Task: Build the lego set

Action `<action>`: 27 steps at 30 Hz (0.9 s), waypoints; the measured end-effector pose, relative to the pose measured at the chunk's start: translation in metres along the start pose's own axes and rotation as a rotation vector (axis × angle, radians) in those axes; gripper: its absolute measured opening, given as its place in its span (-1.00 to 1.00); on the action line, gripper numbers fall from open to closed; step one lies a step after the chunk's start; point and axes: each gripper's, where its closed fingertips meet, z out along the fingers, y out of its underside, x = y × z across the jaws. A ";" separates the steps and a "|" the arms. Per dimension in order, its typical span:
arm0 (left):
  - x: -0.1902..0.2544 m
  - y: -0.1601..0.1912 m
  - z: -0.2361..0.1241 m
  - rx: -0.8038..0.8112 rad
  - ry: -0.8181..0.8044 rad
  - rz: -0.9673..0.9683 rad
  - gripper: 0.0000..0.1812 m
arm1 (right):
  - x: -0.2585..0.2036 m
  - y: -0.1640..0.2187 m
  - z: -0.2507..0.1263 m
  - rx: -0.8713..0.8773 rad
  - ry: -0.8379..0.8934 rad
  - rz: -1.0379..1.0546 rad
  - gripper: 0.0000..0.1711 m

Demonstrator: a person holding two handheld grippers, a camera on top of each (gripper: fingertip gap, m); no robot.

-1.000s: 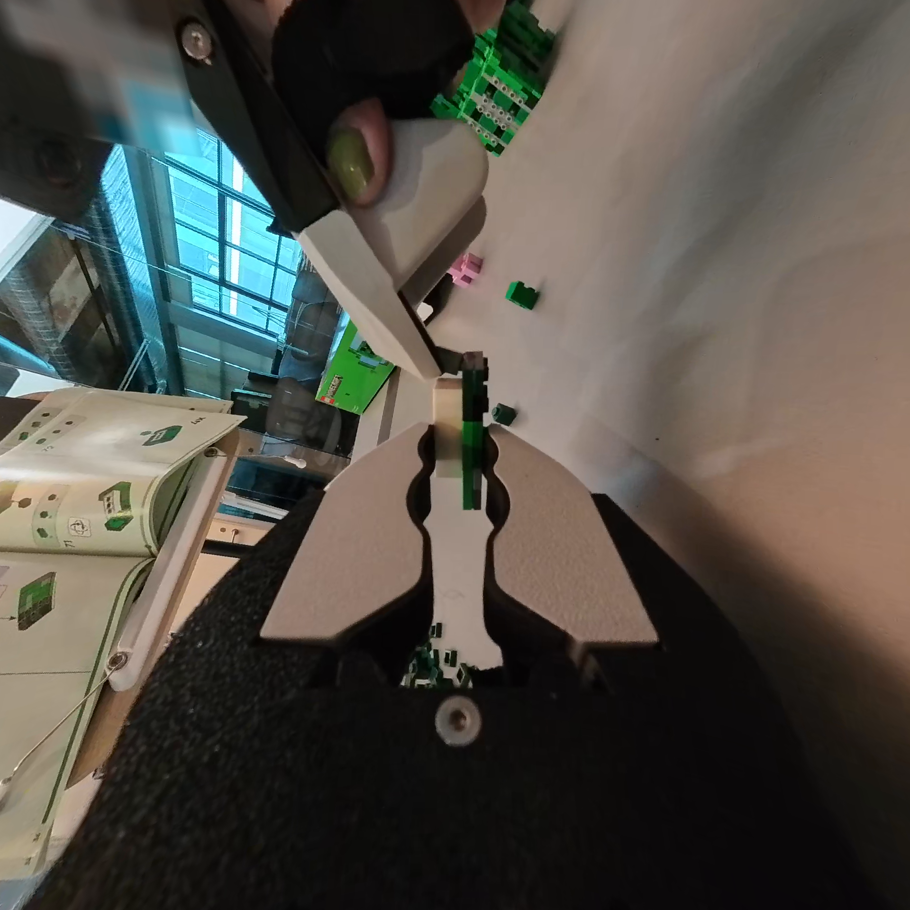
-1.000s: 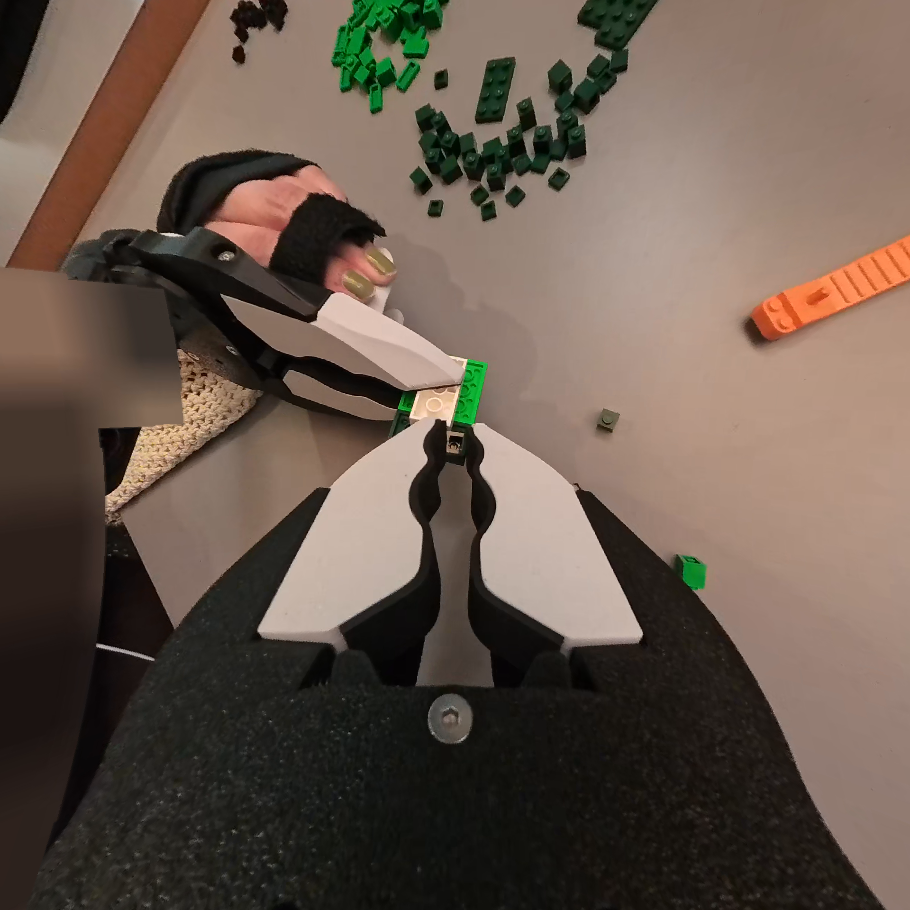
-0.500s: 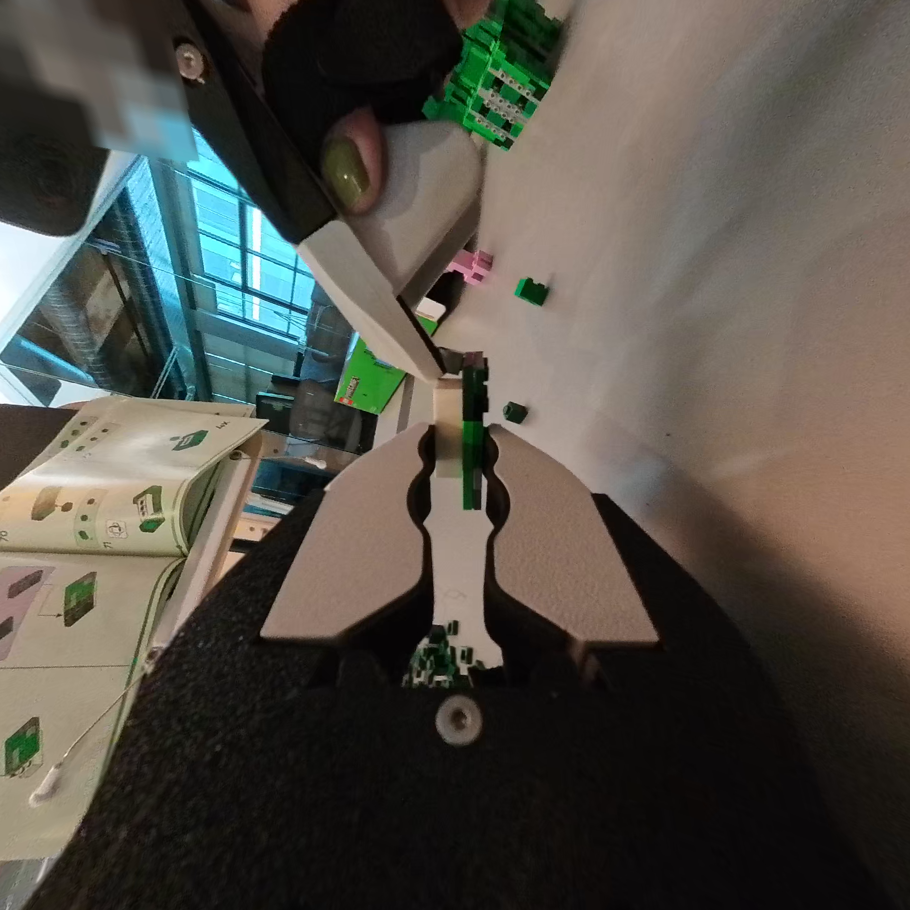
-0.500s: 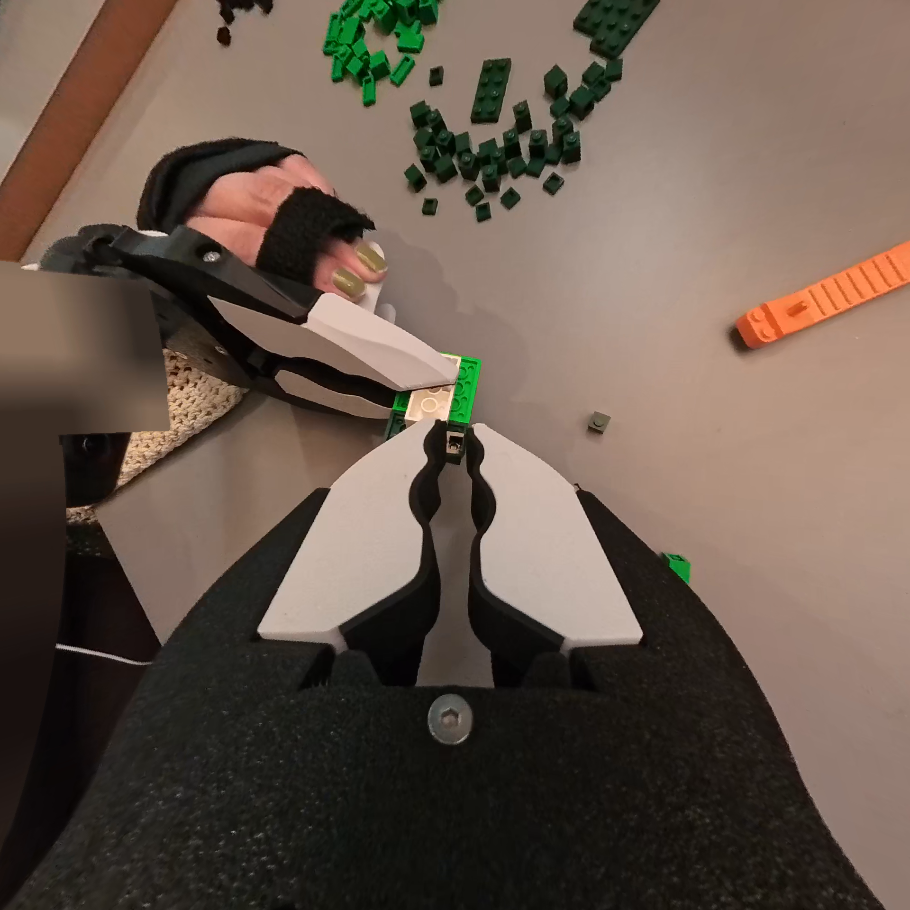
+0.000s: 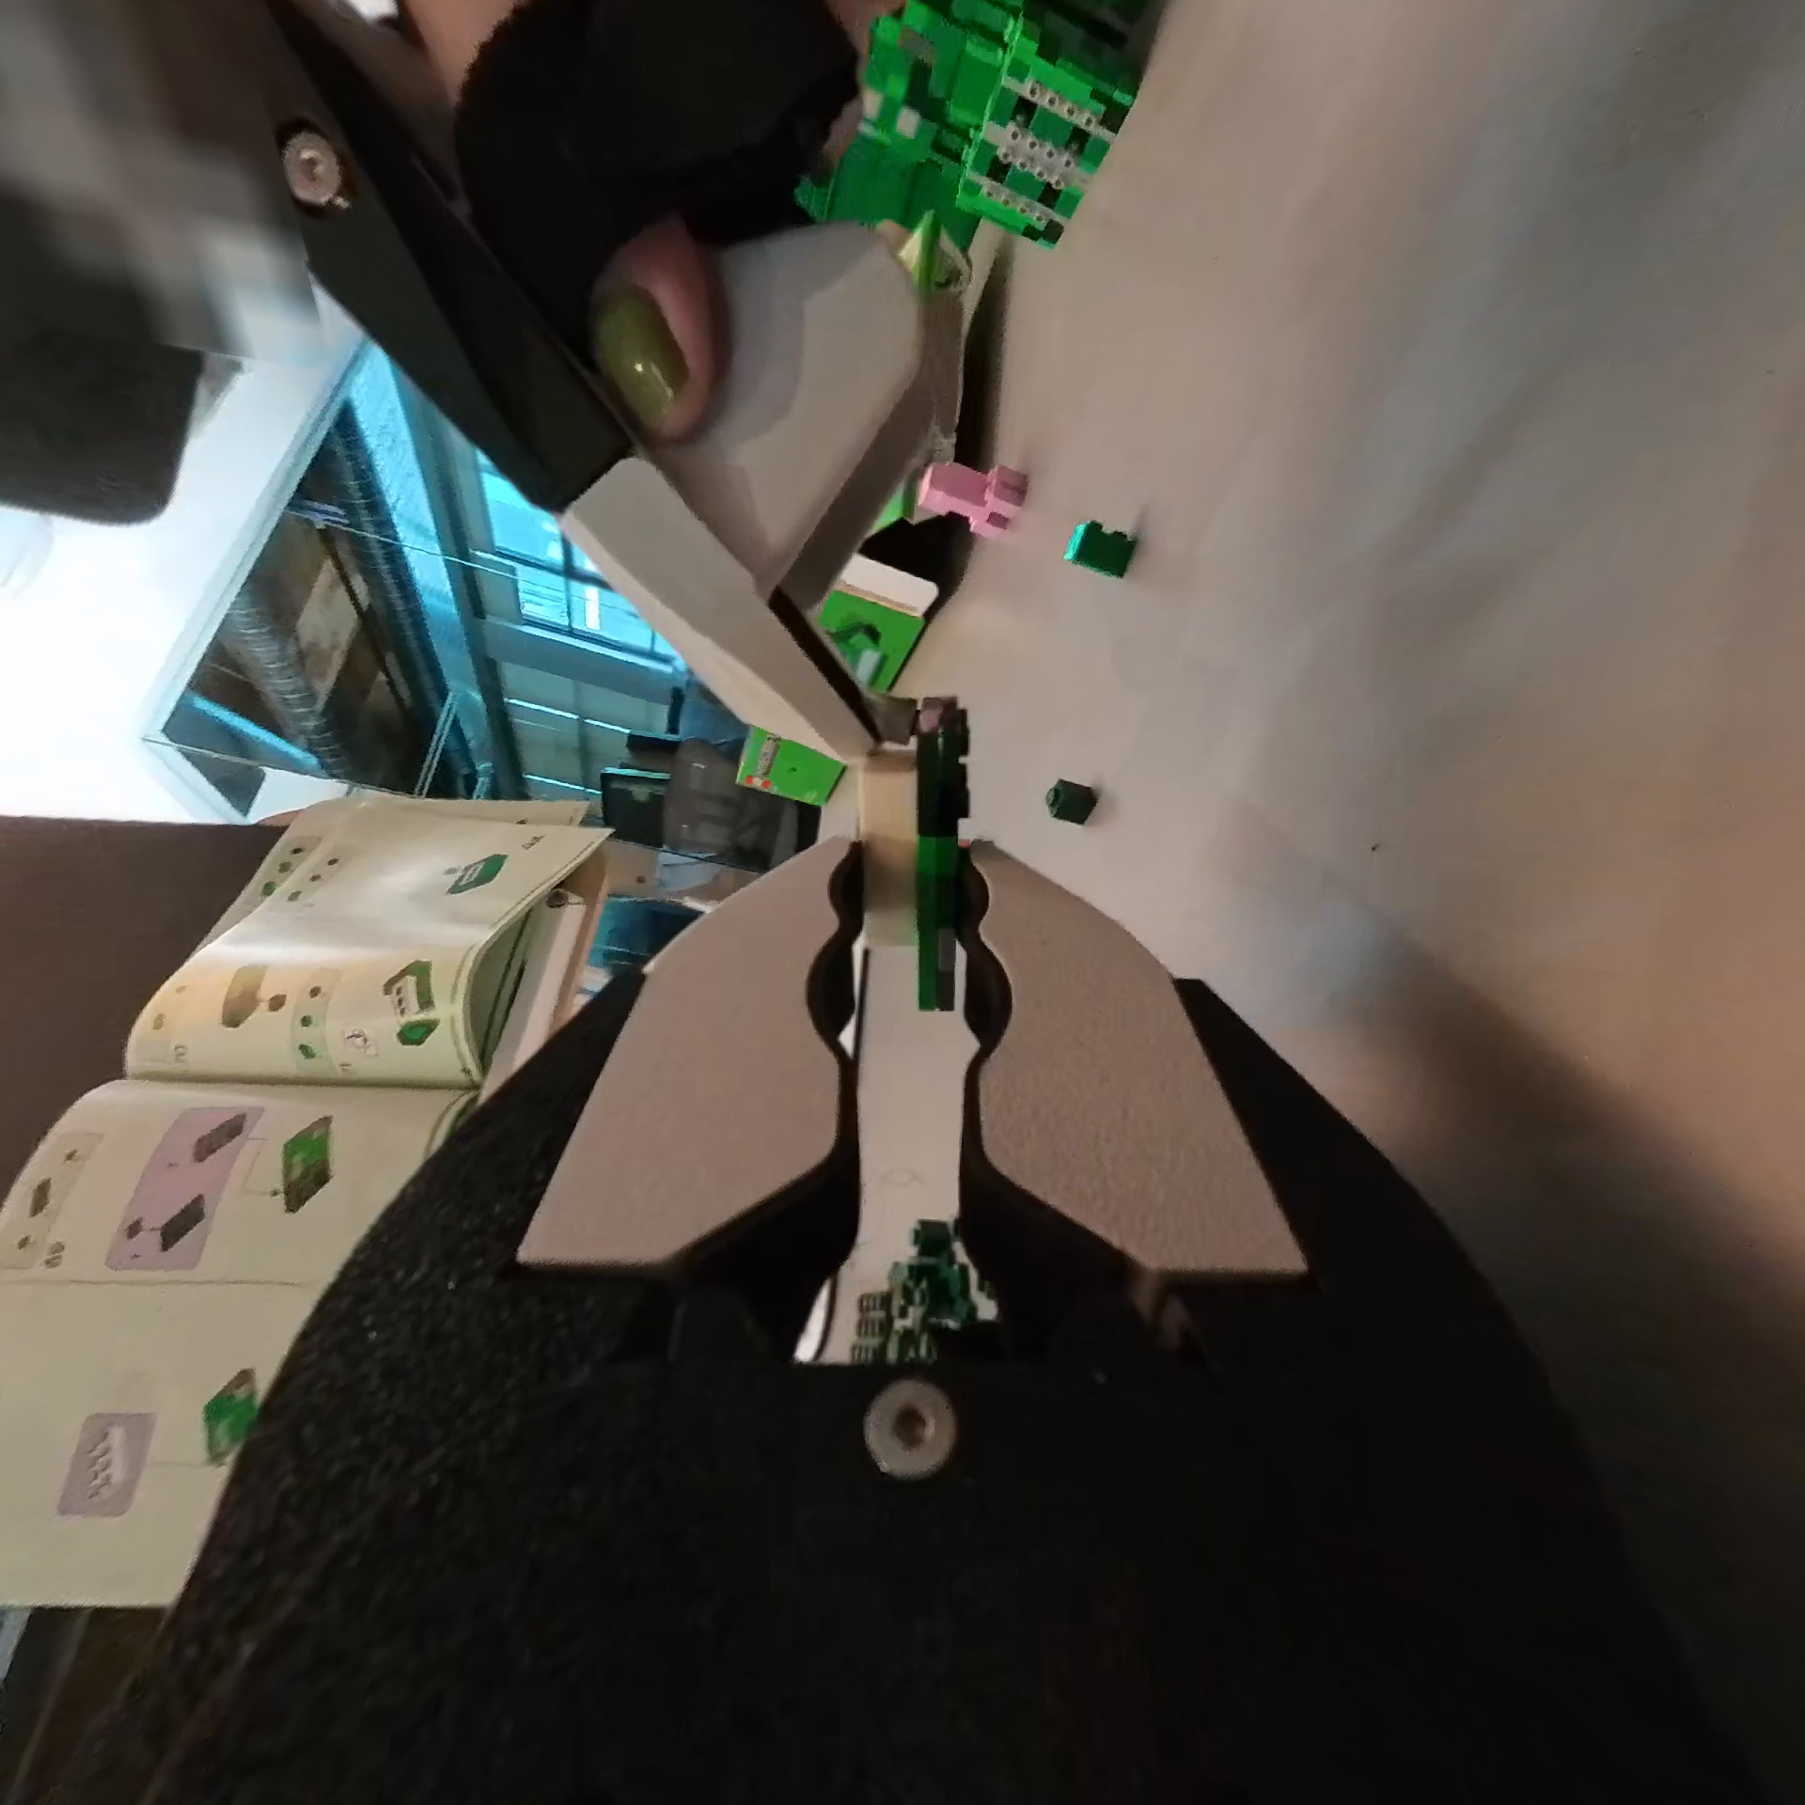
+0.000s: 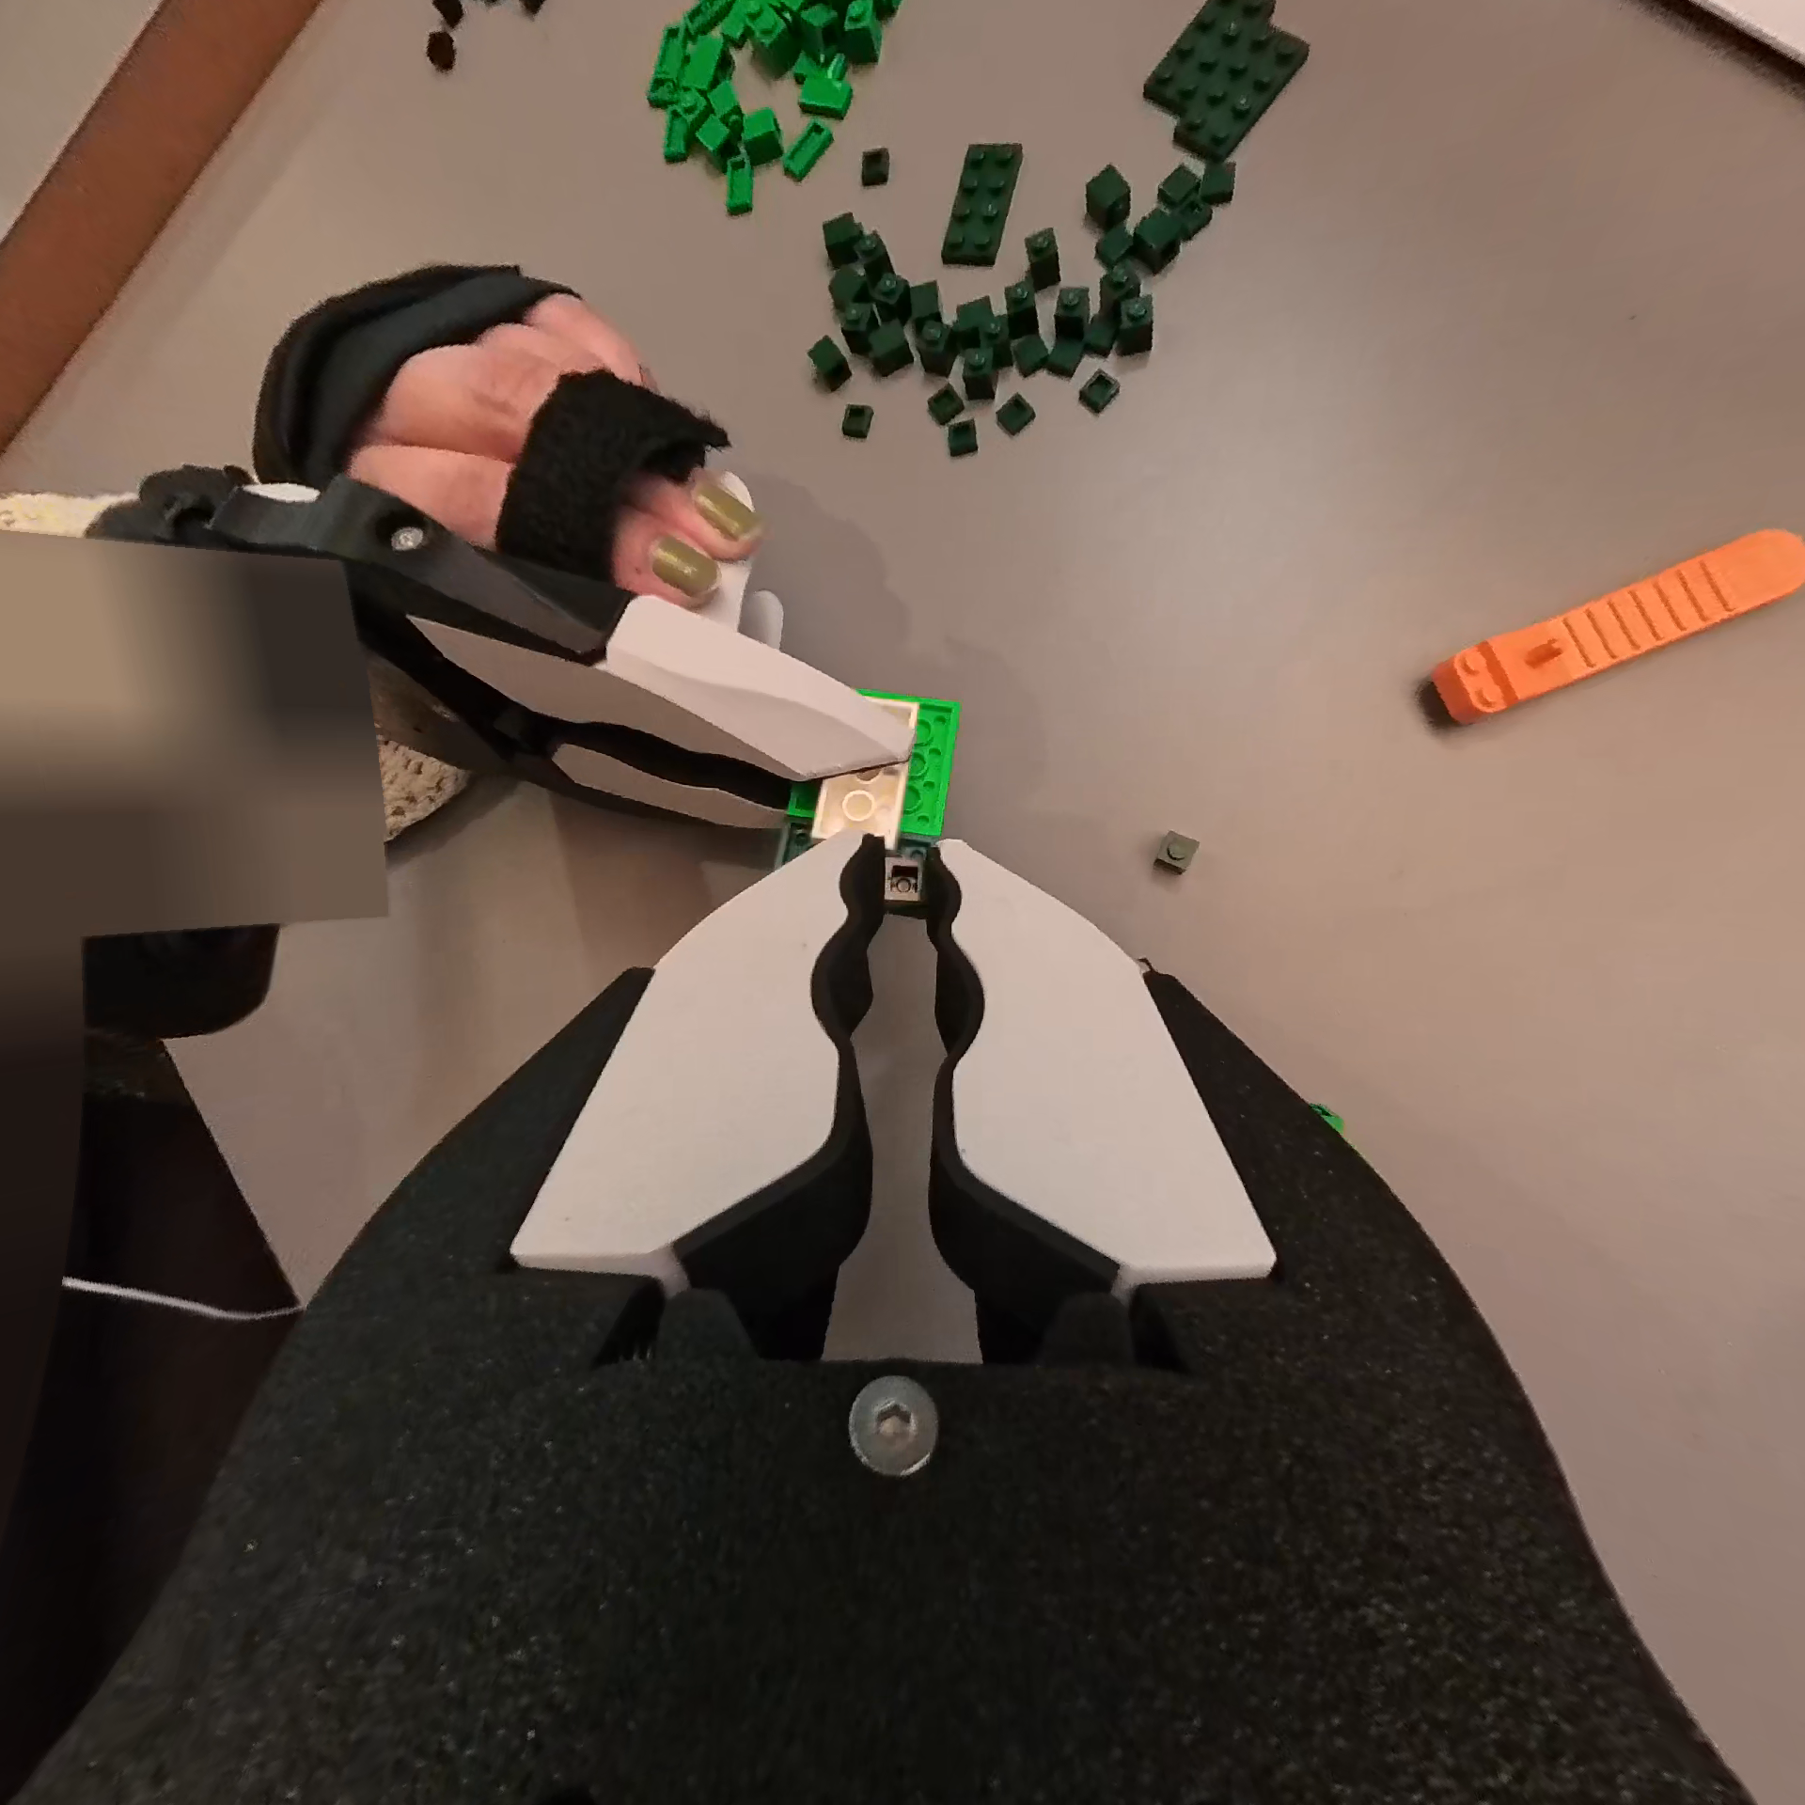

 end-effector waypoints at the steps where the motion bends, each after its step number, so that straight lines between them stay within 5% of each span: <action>1: -0.002 0.001 0.000 -0.009 -0.012 0.004 -0.81 | 0.000 -0.002 0.000 -0.010 0.002 -0.003 -0.91; 14: -0.030 0.016 -0.006 -0.071 -0.150 -0.131 -0.81 | -0.007 -0.033 -0.006 -0.272 0.099 -0.147 -0.91; 27: -0.030 0.015 -0.006 -0.056 -0.148 -0.137 -0.82 | -0.007 -0.033 -0.007 -0.295 0.108 -0.160 -0.91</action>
